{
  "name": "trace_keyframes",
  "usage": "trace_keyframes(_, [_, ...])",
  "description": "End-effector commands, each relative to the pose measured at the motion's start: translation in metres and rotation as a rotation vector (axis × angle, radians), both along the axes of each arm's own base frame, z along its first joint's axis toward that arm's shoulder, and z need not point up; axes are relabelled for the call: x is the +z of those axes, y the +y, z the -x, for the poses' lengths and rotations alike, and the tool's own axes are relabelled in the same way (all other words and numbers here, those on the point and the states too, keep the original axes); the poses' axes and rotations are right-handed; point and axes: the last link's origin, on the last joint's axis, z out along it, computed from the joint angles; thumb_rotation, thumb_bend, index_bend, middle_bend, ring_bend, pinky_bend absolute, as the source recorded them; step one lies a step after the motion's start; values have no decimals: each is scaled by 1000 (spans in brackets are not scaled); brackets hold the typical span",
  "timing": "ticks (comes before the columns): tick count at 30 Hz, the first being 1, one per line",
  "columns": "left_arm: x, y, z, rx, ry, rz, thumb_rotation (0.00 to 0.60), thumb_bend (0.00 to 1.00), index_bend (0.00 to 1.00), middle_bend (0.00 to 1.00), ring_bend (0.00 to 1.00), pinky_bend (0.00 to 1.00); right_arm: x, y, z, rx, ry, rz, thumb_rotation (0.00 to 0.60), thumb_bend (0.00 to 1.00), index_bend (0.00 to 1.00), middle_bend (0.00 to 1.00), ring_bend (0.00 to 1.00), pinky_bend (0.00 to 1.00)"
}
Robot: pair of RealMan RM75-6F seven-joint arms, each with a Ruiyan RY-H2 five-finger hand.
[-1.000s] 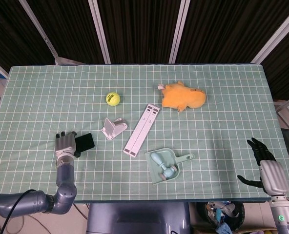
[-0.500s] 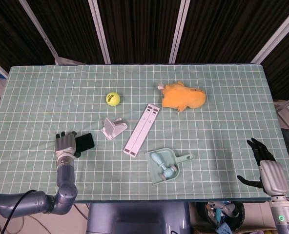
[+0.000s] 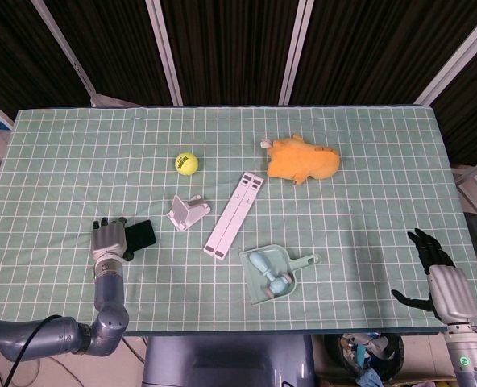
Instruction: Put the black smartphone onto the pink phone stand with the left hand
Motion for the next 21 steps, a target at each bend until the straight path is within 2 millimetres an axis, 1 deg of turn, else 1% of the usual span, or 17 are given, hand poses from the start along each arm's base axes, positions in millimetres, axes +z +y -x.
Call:
trace_keyframes(1, [-1, 0, 1, 2, 2, 2, 600, 214, 212, 263, 0, 0, 0, 0, 0, 1, 1, 0, 600, 208, 0, 0, 0, 186])
trace_keyframes(2, [-1, 0, 1, 3, 3, 2, 600, 215, 232, 286, 0, 0, 0, 0, 0, 1, 1, 0, 600, 211, 0, 0, 0, 186])
trace_keyframes(4, [-1, 0, 1, 2, 7, 3, 600, 235, 309, 374, 8, 0, 0, 0, 0, 0, 0, -1, 600, 214, 0, 0, 0, 185])
trace_keyframes(5, [-1, 0, 1, 2, 7, 3, 600, 246, 334, 403, 13, 0, 0, 0, 0, 0, -1, -1, 600, 215, 0, 0, 0, 186])
trace_keyframes(7, [-1, 0, 1, 1, 9, 3, 600, 280, 397, 473, 38, 0, 0, 0, 0, 0, -1, -1, 600, 216, 0, 0, 0, 186])
trace_keyframes(9, [-1, 0, 1, -2, 8, 0, 600, 310, 432, 510, 57, 0, 0, 0, 0, 0, -1, -1, 600, 217, 0, 0, 0, 186])
trace_keyframes(14, [4, 2, 0, -11, -3, -21, 600, 329, 461, 539, 74, 0, 0, 0, 0, 1, -4, 2, 600, 221, 0, 0, 0, 185])
trace_keyframes(21, [18, 5, -6, -30, -52, -62, 600, 330, 464, 542, 78, 0, 0, 0, -1, 5, -5, 4, 600, 228, 0, 0, 0, 185])
